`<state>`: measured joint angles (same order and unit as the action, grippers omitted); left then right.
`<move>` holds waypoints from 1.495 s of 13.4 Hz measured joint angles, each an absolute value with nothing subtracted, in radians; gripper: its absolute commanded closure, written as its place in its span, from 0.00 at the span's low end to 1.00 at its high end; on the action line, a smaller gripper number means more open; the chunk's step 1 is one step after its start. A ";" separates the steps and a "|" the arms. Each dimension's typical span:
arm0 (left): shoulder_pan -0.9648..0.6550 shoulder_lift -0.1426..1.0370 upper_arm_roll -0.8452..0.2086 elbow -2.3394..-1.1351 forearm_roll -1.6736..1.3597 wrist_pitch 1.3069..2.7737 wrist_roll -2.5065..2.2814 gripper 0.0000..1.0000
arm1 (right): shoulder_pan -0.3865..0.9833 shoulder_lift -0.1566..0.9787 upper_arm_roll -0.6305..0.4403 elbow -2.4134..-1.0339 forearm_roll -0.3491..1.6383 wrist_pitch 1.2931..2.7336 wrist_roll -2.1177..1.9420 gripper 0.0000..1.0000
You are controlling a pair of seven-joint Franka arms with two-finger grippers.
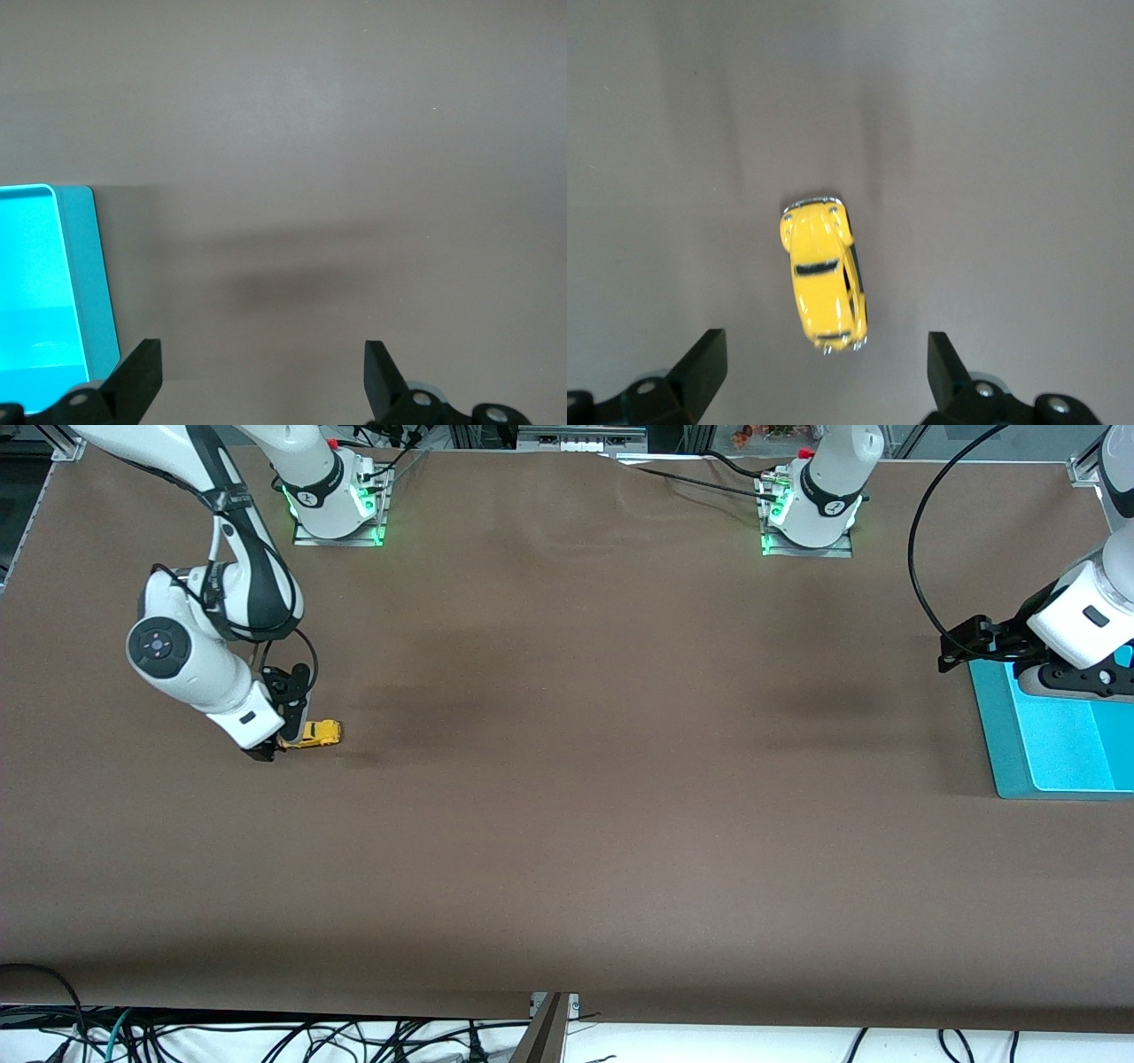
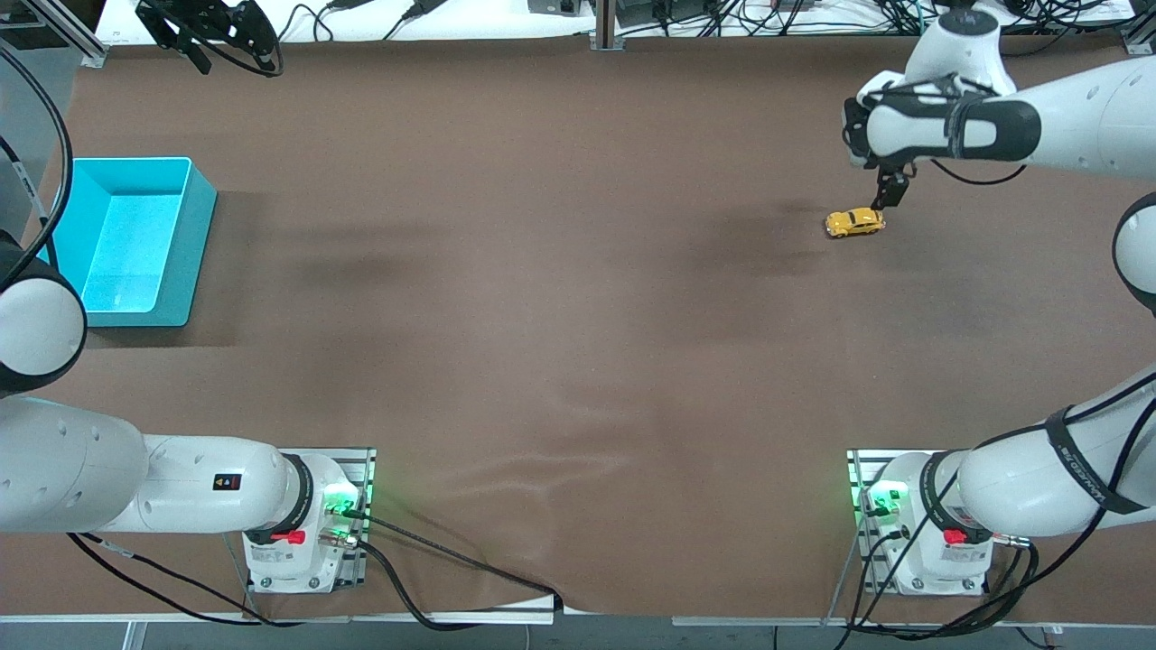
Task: Wind and store yellow beetle car
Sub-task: 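Lower the right gripper over the yellow beetle car, then close the right gripper on the yellow car's body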
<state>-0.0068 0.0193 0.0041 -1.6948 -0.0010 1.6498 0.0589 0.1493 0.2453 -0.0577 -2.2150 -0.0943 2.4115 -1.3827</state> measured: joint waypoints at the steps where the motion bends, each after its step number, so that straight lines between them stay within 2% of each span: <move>1: -0.007 0.019 0.004 -1.695 -0.001 1.650 0.059 0.00 | 0.149 0.245 -0.058 -2.251 -0.094 2.467 -1.411 0.00; 5: -0.007 0.019 0.004 -1.695 -0.001 1.650 0.059 0.00 | 0.145 0.261 -0.059 -2.304 -0.094 2.599 -1.499 0.01; 10: -0.007 0.019 0.004 -1.695 -0.001 1.650 0.059 0.00 | 0.108 0.318 -0.063 -2.313 -0.094 2.699 -1.579 0.03; 13: -0.007 0.019 0.003 -1.695 -0.001 1.650 0.059 0.00 | 0.107 0.336 -0.062 -2.326 -0.094 2.736 -1.585 0.33; 14: -0.007 0.019 0.003 -1.695 -0.001 1.650 0.059 0.00 | 0.107 0.338 -0.062 -2.329 -0.094 2.740 -1.585 0.51; 16: -0.007 0.019 0.002 -1.695 -0.001 1.650 0.059 0.00 | 0.107 0.340 -0.062 -2.329 -0.094 2.742 -1.586 0.74; 18: -0.007 0.019 0.002 -1.695 -0.001 1.650 0.059 0.00 | 0.107 0.335 -0.062 -2.329 -0.094 2.740 -1.586 0.82; 20: -0.007 0.019 0.002 -1.695 -0.001 1.650 0.059 0.00 | 0.107 0.336 -0.062 -2.330 -0.094 2.742 -1.586 0.82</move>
